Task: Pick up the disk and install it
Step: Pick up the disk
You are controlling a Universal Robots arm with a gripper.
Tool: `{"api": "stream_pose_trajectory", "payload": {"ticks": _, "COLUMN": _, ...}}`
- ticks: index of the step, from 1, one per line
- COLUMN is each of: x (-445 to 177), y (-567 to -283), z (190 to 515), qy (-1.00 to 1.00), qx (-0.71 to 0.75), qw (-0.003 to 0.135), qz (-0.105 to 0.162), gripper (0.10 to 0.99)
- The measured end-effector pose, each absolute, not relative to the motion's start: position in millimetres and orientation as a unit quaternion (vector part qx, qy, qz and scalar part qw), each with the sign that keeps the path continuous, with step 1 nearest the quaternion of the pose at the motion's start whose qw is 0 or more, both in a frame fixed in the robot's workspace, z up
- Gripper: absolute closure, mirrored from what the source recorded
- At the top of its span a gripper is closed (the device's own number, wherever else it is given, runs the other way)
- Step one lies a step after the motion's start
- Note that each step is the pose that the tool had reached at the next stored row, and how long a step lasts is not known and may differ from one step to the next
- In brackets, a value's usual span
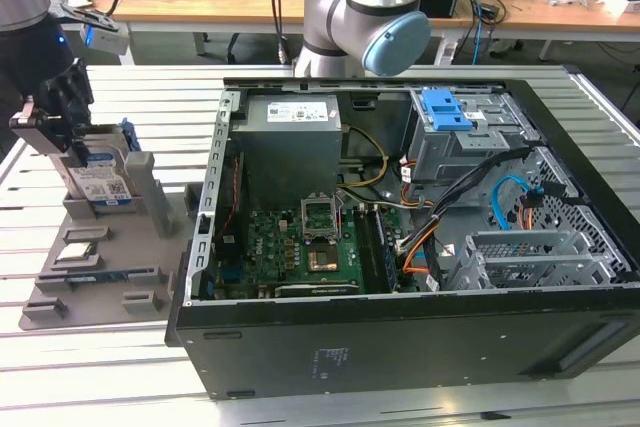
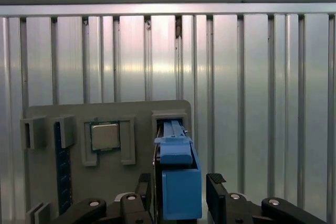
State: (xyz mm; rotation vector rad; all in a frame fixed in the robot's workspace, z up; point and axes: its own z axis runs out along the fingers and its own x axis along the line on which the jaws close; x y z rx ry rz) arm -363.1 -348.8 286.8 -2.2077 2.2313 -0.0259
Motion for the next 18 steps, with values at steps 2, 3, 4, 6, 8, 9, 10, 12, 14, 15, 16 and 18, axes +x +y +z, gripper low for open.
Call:
{"api": "stream_pose_trajectory", "payload": {"ticks": 2, "x": -363.0, "y": -348.8, "z": 286.8, "qy": 0.711, "qx": -0.703, "qw": 0.001, "qz": -0.008, "gripper": 0.545}}
{"api": "stream_pose_trajectory", "payload": {"ticks": 3, "x": -363.0, "y": -348.8, "z": 286.8, "qy": 0.711, "qx": -0.703, "qw": 0.001, "qz": -0.008, "gripper": 0.545}}
{"api": "stream_pose_trajectory", "payload": {"ticks": 4, "x": -363.0, "y": -348.8, "z": 286.8, "qy": 0.711, "qx": -0.703, "qw": 0.001, "qz": -0.008, "gripper": 0.545}}
{"api": "stream_pose_trajectory", "payload": {"ticks": 6, "x": -363.0, "y": -348.7, "z": 286.8, "qy": 0.711, "qx": -0.703, "qw": 0.001, "qz": -0.008, "gripper": 0.624}}
{"api": "stream_pose_trajectory", "payload": {"ticks": 8, "x": -363.0, "y": -348.7, "z": 286.7, "qy": 0.711, "qx": -0.703, "qw": 0.001, "qz": -0.008, "gripper": 0.722}}
{"api": "stream_pose_trajectory", "payload": {"ticks": 9, "x": -363.0, "y": -348.7, "z": 286.7, "qy": 0.711, "qx": -0.703, "qw": 0.001, "qz": -0.008, "gripper": 0.722}}
{"api": "stream_pose_trajectory", "payload": {"ticks": 10, "x": -363.0, "y": -348.6, "z": 286.8, "qy": 0.711, "qx": -0.703, "qw": 0.001, "qz": -0.008, "gripper": 0.722}}
{"api": "stream_pose_trajectory", "payload": {"ticks": 12, "x": -363.0, "y": -348.6, "z": 286.8, "qy": 0.711, "qx": -0.703, "qw": 0.001, "qz": -0.008, "gripper": 0.722}}
{"api": "stream_pose_trajectory", "payload": {"ticks": 14, "x": -363.0, "y": -348.6, "z": 286.8, "qy": 0.711, "qx": -0.703, "qw": 0.001, "qz": -0.008, "gripper": 0.722}}
{"api": "stream_pose_trajectory", "payload": {"ticks": 15, "x": -363.0, "y": -348.6, "z": 286.8, "qy": 0.711, "qx": -0.703, "qw": 0.001, "qz": -0.008, "gripper": 0.722}}
{"api": "stream_pose_trajectory", "payload": {"ticks": 16, "x": -363.0, "y": -348.5, "z": 286.7, "qy": 0.711, "qx": -0.703, "qw": 0.001, "qz": -0.008, "gripper": 0.722}}
{"api": "stream_pose_trajectory", "payload": {"ticks": 18, "x": -363.1, "y": -348.5, "z": 286.8, "qy": 0.711, "qx": -0.703, "qw": 0.001, "qz": -0.008, "gripper": 0.722}}
